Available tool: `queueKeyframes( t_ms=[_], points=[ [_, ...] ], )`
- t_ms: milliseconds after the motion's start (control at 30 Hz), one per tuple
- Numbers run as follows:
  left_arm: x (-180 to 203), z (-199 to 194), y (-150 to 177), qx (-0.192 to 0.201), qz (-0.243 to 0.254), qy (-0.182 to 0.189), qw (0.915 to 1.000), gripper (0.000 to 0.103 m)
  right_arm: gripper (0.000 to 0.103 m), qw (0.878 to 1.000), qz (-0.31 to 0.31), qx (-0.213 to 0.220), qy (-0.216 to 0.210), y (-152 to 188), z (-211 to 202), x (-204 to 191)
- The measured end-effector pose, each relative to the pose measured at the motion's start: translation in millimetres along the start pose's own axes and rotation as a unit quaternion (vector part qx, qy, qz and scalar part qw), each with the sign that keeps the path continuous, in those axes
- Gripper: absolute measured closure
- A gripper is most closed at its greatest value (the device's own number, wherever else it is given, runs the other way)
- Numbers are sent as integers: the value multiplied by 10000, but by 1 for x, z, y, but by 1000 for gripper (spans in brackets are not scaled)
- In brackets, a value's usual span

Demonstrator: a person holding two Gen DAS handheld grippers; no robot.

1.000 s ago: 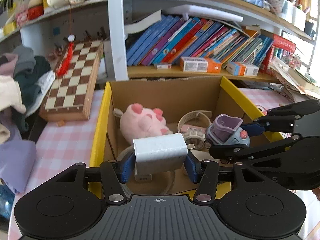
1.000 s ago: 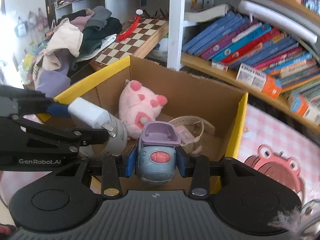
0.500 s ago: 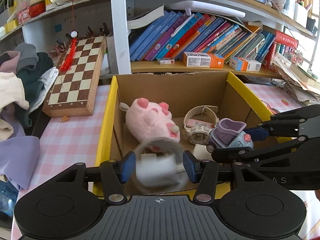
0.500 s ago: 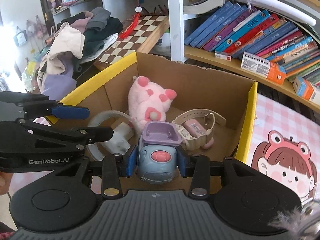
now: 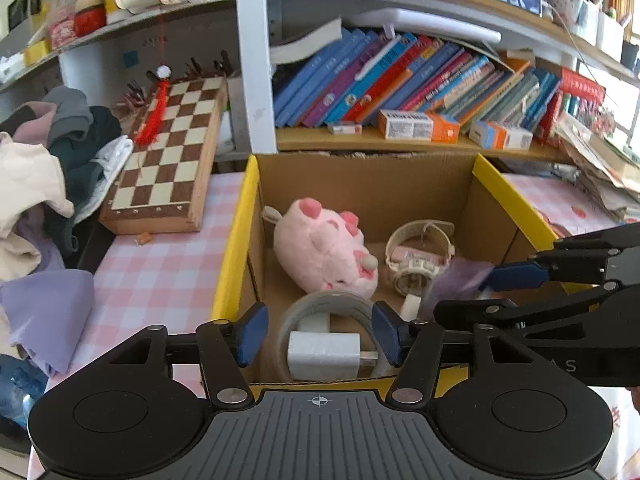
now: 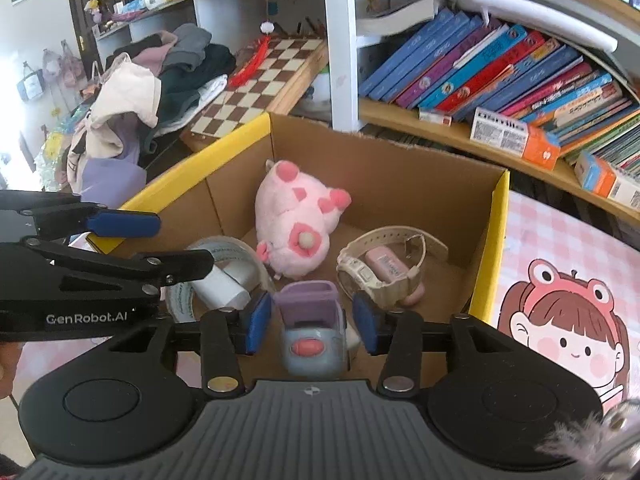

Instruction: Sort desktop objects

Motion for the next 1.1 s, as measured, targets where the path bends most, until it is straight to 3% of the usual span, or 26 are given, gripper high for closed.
queueKeyframes(
  t_ms=[33, 67, 133, 167, 767, 1100],
  points=[
    [0, -2, 0, 28, -20, -5, 10000, 43, 54, 10000, -8, 45, 39, 0, -2, 0],
    [-1, -4, 1, 53, -40, -7, 10000, 43, 41, 9998, 5, 82, 175, 0, -4, 0],
    [-2, -10, 1, 139, -61, -107, 9998, 37, 24, 9990, 69, 161, 412, 2, -9, 2],
    [-3, -13, 2, 173, -91, -92, 9998, 35, 21, 9988, 120, 214, 423, 4, -12, 4],
    [4, -68, 22, 823, 40, -18, 9966, 16, 16, 9908, 354, 730, 1086, 29, -64, -20],
    [-7, -106, 61, 805, 100, 75, 9967, 14, 15, 9864, 302, 774, 1421, 59, -94, -67]
  ],
)
Point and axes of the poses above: each gripper's, at about its wrist camera, not at the fingertips, and z roughly the way its jaws point, x to its right, y to its underside, the point moved 3 cm from there along z, roughly the way its jaws point, and after that the axes turned 5 degrees about y, right-handed, at the moved point
